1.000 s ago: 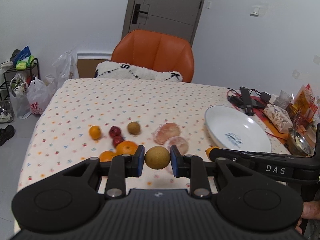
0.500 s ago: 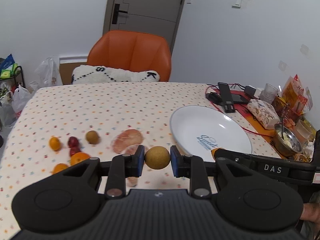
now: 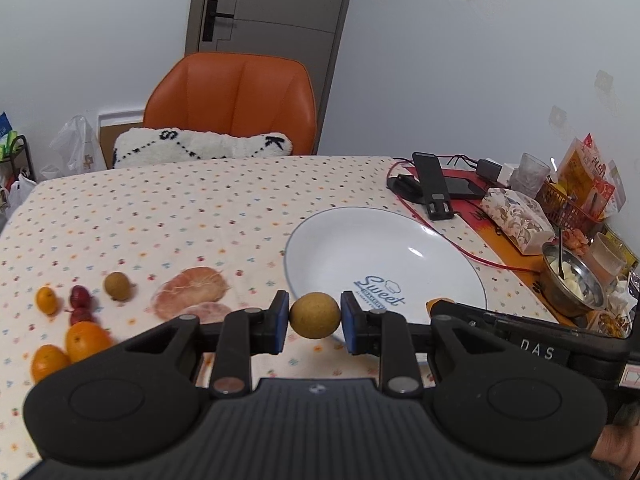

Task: Organize fruits
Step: 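Carry the kiwi and small orange in both tools over the white plate, then open both tools to drop the kiwi and small orange onto the plate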

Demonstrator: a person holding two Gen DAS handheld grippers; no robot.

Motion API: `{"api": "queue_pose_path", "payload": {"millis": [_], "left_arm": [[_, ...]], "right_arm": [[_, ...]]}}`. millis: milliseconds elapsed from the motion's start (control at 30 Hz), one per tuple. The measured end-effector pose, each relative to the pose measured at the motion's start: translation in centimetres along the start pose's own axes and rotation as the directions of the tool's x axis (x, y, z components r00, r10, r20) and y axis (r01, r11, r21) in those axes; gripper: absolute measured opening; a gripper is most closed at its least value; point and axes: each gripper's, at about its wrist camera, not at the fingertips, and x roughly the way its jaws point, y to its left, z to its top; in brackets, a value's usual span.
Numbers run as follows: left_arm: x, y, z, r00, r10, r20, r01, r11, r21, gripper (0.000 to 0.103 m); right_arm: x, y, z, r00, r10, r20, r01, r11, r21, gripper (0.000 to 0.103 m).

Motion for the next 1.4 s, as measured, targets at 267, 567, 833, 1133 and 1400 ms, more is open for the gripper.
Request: {"api": "queue_pose_path", "payload": {"millis": [267, 567, 833, 1133, 1400], "left_arm": [[3.4, -1.9, 0.4, 0.999, -0.005, -0.047, 0.007, 0.999, 0.038, 0.026], [6.8, -3.0, 0.8, 0.995, -0.019, -0.099, 0.025, 0.998, 0.063, 0.026], [7.0, -3.9, 0.9, 0.995, 0.012, -0.104, -0.003, 0.996, 0.088, 0.03], [3.6, -3.0, 1.2, 0.997, 0.029, -0.067, -0.025, 0.997, 0.066, 0.039], [-0.1, -0.9, 1.1, 0.996, 0.087, -0.012, -0.086, 0.996, 0.035, 0.077]], "right_arm": [[1.2, -1.0, 0.3, 0.998, -0.062, -0.018, 0.061, 0.998, -0.034, 0.022], [1.4, -1.6, 0.7, 0.997, -0.074, -0.009, 0.074, 0.997, -0.028, 0.028], [-0.2, -1.8, 0.7, 0.997, -0.075, 0.008, 0.076, 0.997, -0.022, 0.028], [-2.1, -1.0, 0.5, 0.996, -0.08, 0.031, 0.081, 0.996, -0.023, 0.04], [-4.2, 0.8, 0.5, 0.993, -0.092, 0.069, 0.096, 0.994, -0.049, 0.066]]}}
